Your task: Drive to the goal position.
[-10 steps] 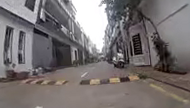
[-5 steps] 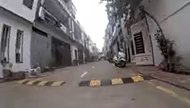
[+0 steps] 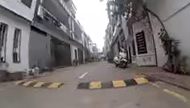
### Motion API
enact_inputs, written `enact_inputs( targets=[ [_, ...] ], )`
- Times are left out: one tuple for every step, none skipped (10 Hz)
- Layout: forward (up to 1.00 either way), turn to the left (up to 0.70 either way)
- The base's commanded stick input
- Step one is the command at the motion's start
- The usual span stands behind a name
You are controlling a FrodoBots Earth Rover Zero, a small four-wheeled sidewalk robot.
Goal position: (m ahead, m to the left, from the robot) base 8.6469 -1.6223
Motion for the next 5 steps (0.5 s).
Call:
enact_inputs(
  targets=[
    [0.50,0.00],
    [0.50,0.00],
    [0.50,0.00],
    [0.50,0.00],
    [0.50,0.00]
  ],
)
